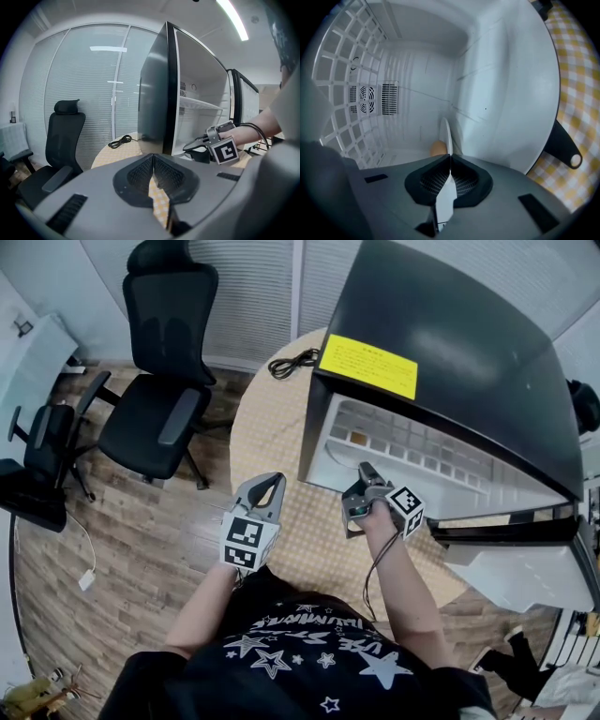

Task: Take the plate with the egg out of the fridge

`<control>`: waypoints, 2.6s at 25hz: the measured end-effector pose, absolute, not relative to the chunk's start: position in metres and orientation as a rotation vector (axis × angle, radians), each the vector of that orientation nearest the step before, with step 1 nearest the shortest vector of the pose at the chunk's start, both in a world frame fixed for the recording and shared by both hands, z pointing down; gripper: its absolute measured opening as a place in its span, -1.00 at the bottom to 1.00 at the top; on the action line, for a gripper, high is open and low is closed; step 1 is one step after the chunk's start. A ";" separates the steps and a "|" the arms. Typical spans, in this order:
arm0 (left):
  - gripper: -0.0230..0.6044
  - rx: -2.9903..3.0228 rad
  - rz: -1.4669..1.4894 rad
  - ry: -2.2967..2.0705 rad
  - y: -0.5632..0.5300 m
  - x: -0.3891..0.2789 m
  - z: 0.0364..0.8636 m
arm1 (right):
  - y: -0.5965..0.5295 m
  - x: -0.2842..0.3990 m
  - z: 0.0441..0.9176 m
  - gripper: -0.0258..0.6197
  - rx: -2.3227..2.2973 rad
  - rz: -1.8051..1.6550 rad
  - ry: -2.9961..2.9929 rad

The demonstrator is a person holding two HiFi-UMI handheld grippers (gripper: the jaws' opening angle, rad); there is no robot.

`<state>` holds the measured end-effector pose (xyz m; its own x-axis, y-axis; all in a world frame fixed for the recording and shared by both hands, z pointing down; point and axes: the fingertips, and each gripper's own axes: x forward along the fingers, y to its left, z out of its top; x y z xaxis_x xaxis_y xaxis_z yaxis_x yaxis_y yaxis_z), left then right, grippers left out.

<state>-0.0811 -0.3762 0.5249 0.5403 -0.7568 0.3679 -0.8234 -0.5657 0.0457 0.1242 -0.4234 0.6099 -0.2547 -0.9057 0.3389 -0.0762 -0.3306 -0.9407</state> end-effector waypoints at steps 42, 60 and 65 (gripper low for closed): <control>-0.90 2.603 0.592 -1.341 -0.300 -0.063 0.519 | -0.329 0.127 0.616 -0.82 -1.226 -1.649 1.350; -0.90 2.556 0.521 -1.380 -0.201 -0.020 0.521 | -0.239 0.155 0.594 -0.82 -1.106 -1.669 1.460; -0.90 2.561 0.493 -1.358 -0.187 -0.016 0.523 | -0.216 0.153 0.580 -0.82 -1.081 -1.642 1.471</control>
